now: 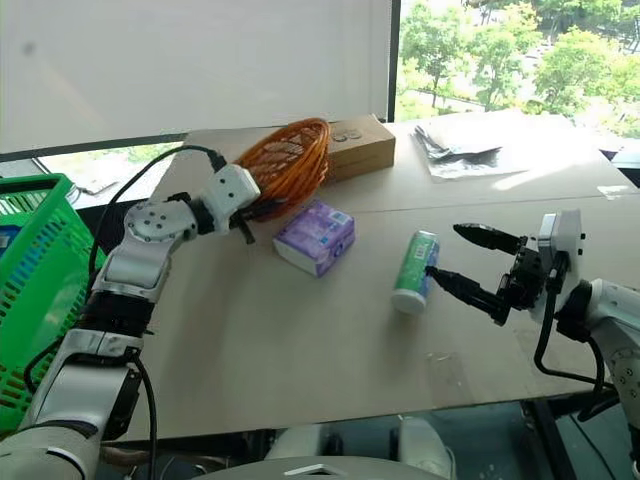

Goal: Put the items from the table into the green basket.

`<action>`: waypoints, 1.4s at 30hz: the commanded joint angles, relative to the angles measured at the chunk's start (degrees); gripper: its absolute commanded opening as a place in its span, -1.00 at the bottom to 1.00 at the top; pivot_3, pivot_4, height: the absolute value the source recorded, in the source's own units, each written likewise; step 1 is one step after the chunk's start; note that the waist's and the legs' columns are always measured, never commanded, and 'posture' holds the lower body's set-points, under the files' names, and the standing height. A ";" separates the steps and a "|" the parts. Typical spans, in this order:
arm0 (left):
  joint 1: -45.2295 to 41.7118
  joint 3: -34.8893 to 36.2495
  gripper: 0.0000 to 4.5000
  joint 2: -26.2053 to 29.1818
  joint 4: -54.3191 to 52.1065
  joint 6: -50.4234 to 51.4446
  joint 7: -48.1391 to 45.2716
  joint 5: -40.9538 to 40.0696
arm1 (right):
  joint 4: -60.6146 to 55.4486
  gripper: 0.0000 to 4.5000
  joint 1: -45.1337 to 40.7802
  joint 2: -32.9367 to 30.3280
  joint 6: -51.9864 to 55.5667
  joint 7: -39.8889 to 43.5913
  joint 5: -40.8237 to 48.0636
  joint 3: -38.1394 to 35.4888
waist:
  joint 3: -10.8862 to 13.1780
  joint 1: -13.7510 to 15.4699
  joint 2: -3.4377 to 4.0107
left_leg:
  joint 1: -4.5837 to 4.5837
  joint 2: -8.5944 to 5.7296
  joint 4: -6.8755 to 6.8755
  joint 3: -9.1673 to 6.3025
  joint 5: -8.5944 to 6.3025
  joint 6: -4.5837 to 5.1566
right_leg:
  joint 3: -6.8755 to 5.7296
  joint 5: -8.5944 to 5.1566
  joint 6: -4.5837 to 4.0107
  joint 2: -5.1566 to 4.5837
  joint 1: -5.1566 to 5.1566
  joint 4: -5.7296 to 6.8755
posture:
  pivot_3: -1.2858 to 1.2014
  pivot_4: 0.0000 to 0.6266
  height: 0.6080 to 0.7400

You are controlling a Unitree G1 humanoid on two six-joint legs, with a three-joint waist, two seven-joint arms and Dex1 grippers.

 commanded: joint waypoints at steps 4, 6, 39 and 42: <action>-21.67 -6.89 -0.86 -0.64 32.20 -11.63 14.73 15.22 | 2.65 1.00 -5.84 0.87 -1.59 0.15 -0.35 1.20 | 0.04 0.15 -0.27 | -0.04 -0.02 -0.02 0.00 -0.04 0.06 | 0.00 -0.01 0.02 0.01 -0.02 -0.04 | 0.00 -1.00 1.00; -26.31 -9.94 -0.41 -1.54 39.76 -13.27 21.35 20.16 | 3.69 1.00 -7.17 1.14 -1.95 0.32 -1.10 1.86 | 0.06 0.25 -0.32 | -0.12 -0.17 0.04 -0.07 -0.06 0.12 | -0.10 -0.06 0.13 -0.01 -0.03 -0.03 | 0.00 -1.00 1.00; 11.98 3.06 -0.74 -5.59 -13.66 59.59 -0.99 -19.54 | 2.71 1.00 7.05 -2.94 -2.10 2.36 -7.08 -3.27 | -1.45 -1.37 0.29 | 0.54 -0.21 -0.04 -0.01 -0.12 0.19 | 0.20 -0.17 0.25 -0.20 0.50 0.00 | -0.04 -1.00 1.00; 12.19 3.53 -0.96 -6.15 -14.29 59.96 -0.56 -20.30 | 2.55 1.00 7.12 -2.78 -2.21 2.47 -7.40 -3.07 | -1.48 -1.07 0.25 | 0.51 -0.23 -0.03 -0.01 -0.13 0.19 | 0.18 -0.17 0.26 -0.26 0.50 -0.02 | -0.04 -1.00 1.00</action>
